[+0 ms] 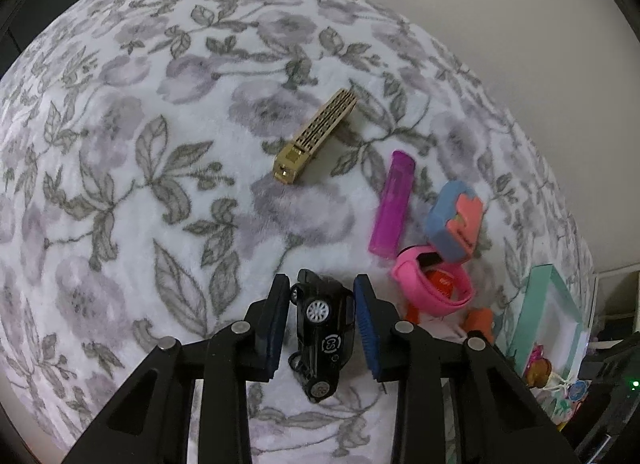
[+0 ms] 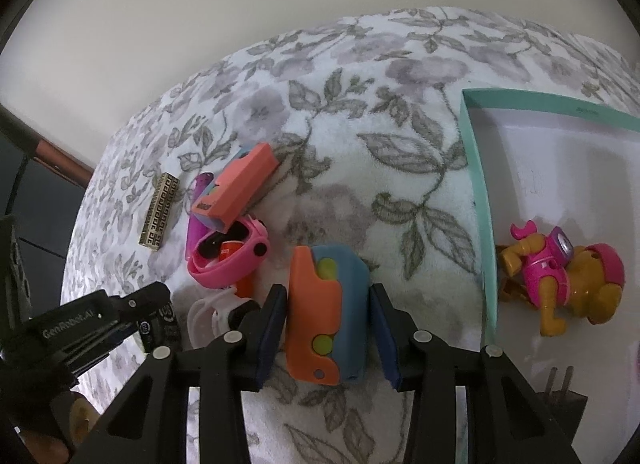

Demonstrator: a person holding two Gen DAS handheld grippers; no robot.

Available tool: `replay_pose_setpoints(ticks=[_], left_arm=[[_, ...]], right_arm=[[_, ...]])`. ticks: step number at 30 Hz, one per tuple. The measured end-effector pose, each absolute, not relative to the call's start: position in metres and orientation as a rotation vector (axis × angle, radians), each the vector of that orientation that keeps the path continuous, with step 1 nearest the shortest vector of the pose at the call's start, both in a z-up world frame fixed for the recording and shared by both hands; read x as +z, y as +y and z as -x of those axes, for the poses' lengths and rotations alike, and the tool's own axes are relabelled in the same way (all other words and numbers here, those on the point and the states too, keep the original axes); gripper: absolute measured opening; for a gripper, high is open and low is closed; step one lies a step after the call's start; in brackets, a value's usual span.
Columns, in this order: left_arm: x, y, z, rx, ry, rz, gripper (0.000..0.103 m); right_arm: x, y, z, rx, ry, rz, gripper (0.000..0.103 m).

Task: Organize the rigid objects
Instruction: 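Carry the black car and orange-blue block over the tray with both tools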

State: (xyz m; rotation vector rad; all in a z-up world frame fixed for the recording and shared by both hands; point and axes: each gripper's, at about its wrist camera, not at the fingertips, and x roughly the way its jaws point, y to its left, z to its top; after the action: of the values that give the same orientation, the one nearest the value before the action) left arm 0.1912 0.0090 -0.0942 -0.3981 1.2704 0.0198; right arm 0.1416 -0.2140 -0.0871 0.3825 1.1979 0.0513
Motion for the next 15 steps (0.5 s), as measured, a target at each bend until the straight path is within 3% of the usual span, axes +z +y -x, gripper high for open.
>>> replay_pose_setpoints(ticks=[15], left_arm=[[-0.01, -0.009, -0.187, -0.108, 1.068, 0.411, 0.029]], right_arm=[[-0.024, -0.247, -0.131, 0.012, 1.059, -0.43, 0.044]])
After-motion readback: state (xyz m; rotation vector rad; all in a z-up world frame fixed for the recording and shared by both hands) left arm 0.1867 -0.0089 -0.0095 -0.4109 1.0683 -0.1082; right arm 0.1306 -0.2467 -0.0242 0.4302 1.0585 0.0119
